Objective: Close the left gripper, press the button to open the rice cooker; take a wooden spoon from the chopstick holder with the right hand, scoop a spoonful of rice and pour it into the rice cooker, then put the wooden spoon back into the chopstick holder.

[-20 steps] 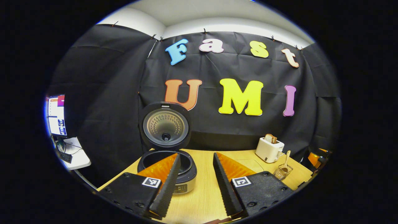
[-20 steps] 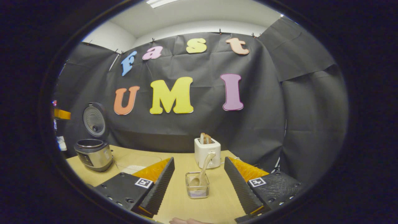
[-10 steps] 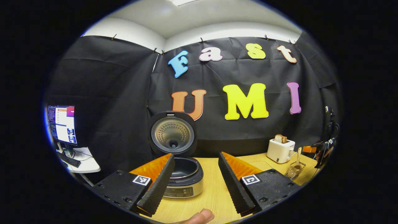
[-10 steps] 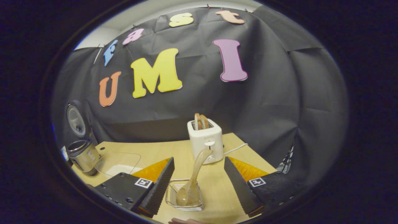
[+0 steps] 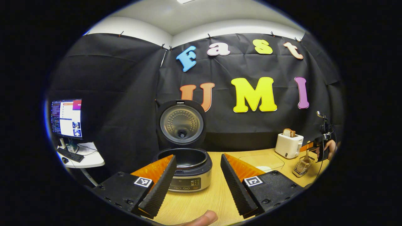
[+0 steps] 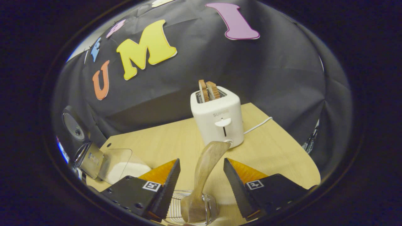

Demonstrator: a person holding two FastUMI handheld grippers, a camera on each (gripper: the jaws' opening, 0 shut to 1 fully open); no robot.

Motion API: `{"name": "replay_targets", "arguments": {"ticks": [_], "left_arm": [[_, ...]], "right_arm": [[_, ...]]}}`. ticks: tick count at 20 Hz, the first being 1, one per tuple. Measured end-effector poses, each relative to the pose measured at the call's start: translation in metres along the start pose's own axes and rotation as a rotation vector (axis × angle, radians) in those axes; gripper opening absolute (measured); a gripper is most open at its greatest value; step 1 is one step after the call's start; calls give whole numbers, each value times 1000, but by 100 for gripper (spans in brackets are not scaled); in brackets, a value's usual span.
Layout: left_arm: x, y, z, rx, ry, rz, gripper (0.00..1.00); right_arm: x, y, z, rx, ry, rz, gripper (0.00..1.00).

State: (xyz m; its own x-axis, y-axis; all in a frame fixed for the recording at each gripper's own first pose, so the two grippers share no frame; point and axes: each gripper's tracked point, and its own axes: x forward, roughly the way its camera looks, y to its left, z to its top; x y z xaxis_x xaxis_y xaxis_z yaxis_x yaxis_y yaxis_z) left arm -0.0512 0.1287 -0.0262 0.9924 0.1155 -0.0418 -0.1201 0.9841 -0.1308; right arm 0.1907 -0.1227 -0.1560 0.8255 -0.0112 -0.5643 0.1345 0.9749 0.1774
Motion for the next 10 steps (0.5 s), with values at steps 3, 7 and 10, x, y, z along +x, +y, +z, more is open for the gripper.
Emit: {"name": "replay_targets", "arguments": {"ticks": [3,7,10], "left_arm": [[-3,-1,-4,-20,16,-22,90],[-12,3,0,-2,1,-43,90],[-16,4,-3,-17,-18,-62,90]], "right_arm": [[6,0,-2,10,15,-2,59],[-2,-4,-1,30,-10,19,18],[-17,0,1,50,-25,37,12]]}}
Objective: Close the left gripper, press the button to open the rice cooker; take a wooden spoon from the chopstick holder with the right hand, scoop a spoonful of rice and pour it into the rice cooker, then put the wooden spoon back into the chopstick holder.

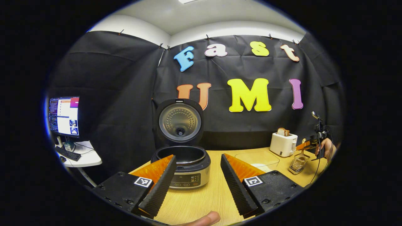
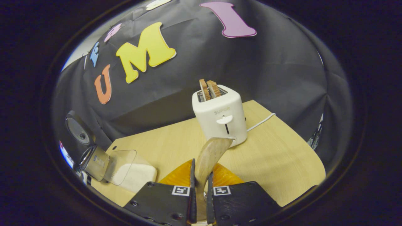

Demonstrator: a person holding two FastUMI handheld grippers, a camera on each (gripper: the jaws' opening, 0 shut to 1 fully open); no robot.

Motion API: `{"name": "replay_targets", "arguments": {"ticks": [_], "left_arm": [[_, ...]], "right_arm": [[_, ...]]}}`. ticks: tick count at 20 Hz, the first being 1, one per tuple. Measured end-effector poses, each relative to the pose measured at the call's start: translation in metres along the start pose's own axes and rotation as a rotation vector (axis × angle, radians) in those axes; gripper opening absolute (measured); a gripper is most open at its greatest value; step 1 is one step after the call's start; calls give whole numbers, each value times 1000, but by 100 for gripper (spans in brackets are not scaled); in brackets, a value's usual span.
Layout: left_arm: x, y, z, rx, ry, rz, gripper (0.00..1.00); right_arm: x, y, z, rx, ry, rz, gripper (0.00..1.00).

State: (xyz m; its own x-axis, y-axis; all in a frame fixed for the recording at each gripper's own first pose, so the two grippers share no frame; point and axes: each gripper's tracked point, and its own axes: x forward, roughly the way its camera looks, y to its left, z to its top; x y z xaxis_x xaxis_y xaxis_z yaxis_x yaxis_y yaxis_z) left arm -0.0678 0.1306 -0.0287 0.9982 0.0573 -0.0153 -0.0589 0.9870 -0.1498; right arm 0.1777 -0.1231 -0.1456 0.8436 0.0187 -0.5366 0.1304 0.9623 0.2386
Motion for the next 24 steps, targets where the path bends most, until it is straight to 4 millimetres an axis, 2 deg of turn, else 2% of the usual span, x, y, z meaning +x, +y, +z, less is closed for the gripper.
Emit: {"name": "replay_targets", "arguments": {"ticks": [4,5,9,15,17,20,24], "left_arm": [[-1,9,-8,-17,24,10,90],[-1,11,-7,-25,23,10,90],[-8,7,-2,-36,17,-16,90],[-14,-4,-3,-23,29,-65,90],[-15,-9,-5,-26,36,-82,90],[-12,-8,-13,-26,58,-97,90],[-11,-9,-23,-68,110,-113,90]], "right_arm": [[-32,10,3,-105,-29,-34,12],[-40,14,4,-112,-34,-39,4],[-61,23,9,-158,-59,-61,4],[-97,51,42,-266,-152,-143,4],[-106,67,53,-307,-181,-166,3],[-108,96,60,-343,-195,-174,3],[-102,154,59,-395,-204,-138,3]]}}
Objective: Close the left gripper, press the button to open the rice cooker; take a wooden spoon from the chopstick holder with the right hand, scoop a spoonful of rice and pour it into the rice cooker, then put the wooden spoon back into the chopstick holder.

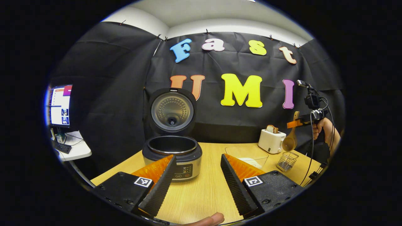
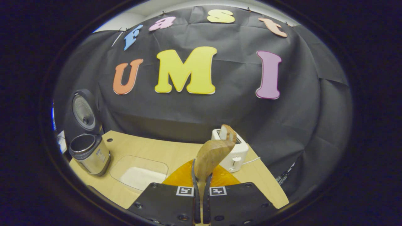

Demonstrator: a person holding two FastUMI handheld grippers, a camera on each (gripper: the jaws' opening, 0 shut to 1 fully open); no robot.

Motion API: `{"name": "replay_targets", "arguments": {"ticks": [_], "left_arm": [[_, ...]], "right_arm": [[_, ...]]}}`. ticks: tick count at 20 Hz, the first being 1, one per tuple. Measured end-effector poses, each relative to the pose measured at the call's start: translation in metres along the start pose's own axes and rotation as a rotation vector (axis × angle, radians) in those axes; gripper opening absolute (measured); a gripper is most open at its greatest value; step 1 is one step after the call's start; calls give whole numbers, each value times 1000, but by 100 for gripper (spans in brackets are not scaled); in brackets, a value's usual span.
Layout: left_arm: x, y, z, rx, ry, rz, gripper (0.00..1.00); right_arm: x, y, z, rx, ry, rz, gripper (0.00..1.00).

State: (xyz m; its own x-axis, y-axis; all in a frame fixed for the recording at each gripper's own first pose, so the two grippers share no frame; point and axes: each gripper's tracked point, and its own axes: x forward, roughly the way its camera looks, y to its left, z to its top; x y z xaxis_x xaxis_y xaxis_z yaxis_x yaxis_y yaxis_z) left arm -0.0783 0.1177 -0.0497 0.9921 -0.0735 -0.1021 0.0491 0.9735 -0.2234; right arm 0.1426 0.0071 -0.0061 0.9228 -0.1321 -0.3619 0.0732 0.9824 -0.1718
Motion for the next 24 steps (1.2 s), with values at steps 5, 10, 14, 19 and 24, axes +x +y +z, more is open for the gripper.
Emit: {"name": "replay_targets", "arguments": {"ticks": [5,10,14,19,24], "left_arm": [[-1,2,3,14,-1,-12,91],[-3,17,2,38,5,15,90],[-5,23,5,49,-3,15,90],[-2,26,0,15,13,4,90],[1,27,-3,36,23,13,90]], "right_arm": [[14,76,25,-60,-36,45,4],[48,141,14,-91,-27,59,3],[80,165,-11,-181,-30,-14,4],[104,177,-48,-216,-6,-78,3],[115,163,-66,-267,-20,-195,3]]}}
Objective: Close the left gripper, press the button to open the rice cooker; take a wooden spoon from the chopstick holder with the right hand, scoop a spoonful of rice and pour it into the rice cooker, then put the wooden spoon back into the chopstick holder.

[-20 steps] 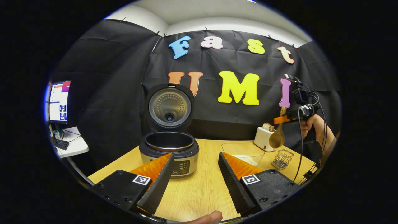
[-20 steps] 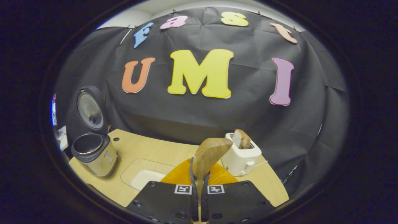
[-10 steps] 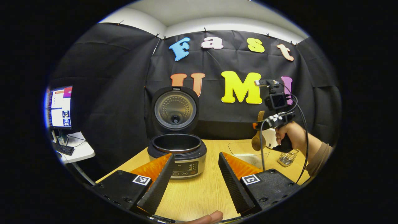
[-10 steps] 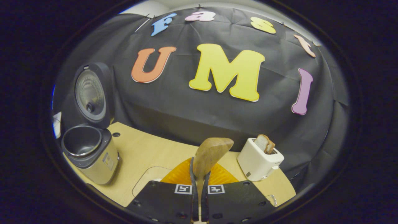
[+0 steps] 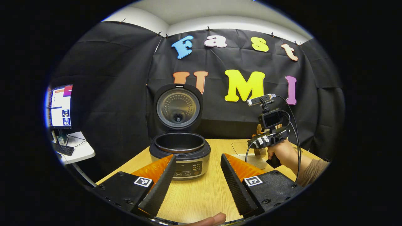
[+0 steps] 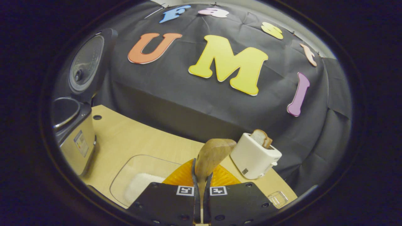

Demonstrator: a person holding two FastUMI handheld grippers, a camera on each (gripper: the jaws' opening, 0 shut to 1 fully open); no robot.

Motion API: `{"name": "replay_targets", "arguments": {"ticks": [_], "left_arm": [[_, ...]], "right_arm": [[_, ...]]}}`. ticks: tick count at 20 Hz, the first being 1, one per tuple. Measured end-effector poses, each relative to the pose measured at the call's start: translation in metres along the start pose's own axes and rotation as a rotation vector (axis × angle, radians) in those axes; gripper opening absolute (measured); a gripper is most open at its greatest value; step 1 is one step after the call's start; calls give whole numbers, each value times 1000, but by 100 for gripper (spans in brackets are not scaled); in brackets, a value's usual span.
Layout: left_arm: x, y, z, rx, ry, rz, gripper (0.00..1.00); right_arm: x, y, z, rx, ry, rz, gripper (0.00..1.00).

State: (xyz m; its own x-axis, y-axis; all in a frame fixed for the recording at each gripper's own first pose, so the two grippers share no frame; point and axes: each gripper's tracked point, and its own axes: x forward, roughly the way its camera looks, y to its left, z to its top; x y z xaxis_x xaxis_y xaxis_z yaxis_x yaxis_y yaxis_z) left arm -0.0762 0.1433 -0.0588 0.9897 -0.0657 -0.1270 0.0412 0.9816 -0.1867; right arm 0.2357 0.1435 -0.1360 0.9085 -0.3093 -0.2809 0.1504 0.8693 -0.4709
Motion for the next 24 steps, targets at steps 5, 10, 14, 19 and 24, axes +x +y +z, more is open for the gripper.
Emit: {"name": "replay_targets", "arguments": {"ticks": [5,10,14,19,24], "left_arm": [[3,-6,-4,-15,14,-22,90],[3,-4,-3,-19,14,-15,90],[4,-5,-5,-19,17,-12,91],[6,-10,-8,-6,26,-20,91],[7,-16,-10,4,28,-29,90]], "right_arm": [[-11,37,-10,157,72,122,4],[-15,24,-15,426,123,147,3],[-7,8,-22,700,185,208,4],[-3,-2,-27,901,228,270,4],[1,-11,-36,1079,274,318,4]]}}
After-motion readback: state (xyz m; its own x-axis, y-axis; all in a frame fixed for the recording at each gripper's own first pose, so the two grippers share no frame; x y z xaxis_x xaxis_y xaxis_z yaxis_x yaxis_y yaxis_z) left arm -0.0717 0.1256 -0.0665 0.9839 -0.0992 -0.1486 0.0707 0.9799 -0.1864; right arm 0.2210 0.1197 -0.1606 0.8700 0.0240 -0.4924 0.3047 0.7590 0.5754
